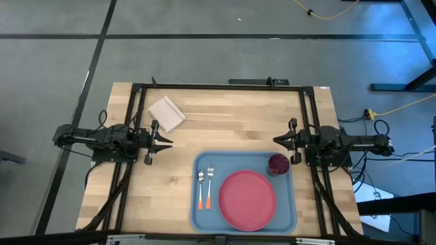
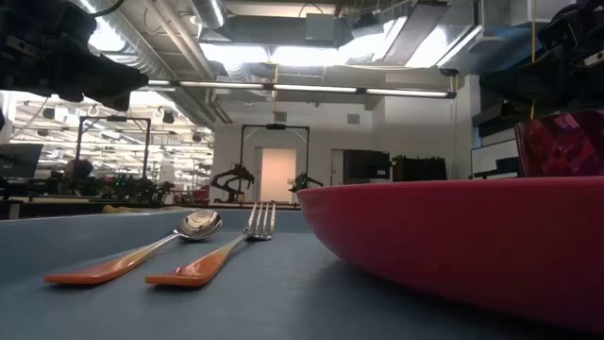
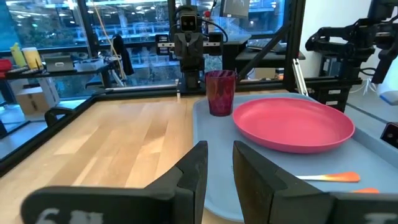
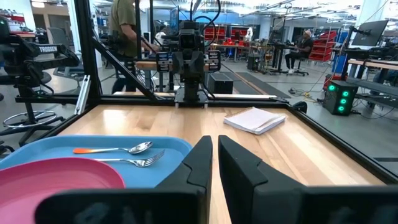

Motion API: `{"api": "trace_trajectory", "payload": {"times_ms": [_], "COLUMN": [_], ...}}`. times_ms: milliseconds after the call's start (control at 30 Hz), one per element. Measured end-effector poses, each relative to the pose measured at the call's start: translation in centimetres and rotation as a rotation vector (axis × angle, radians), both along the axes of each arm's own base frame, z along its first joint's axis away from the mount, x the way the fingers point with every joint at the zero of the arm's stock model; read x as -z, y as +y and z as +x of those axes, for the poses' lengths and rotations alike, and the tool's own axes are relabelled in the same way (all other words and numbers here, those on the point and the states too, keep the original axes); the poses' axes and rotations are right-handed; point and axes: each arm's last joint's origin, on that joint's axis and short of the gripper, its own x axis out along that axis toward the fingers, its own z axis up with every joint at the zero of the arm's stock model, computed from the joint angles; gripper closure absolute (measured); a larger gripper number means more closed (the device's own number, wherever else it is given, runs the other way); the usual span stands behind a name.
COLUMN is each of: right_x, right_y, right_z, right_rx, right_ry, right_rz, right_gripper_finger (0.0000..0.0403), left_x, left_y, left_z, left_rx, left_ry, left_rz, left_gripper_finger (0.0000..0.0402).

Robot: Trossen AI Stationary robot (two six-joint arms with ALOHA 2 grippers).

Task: Pick and place plate/cup/fork/spoon on tray
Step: Return to Home Position

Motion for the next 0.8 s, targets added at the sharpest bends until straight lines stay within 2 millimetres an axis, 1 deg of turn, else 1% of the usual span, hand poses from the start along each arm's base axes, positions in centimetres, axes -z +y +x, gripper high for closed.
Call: {"api": "trace_trajectory", "payload": {"times_ms": [567, 633, 800], "right_x": [0.0, -0.2, -1.4], "right_y": [0.0, 0.0, 0.0], "right_z": [0.0, 0.0, -0.2], "right_rx": [0.000, 0.000, 0.000], "right_ry": [-0.003, -0.021, -0.140], "right_rz": [0.000, 0.001, 0.005], "right_gripper_finger": [0.0370, 0.0370, 0.0370], "left_x": [0.0, 0.0, 0.0], "left_y": [0.0, 0.0, 0.0], "left_z": [0.0, 0.0, 0.0], "left_rx": [-0.003, -0.003, -0.003], "left_ry": [-0.001, -0.001, -0.001], "left_rz": [-0.001, -0.001, -0.001], "left_gripper_finger": [0.0333, 0.0333, 0.0333]}}
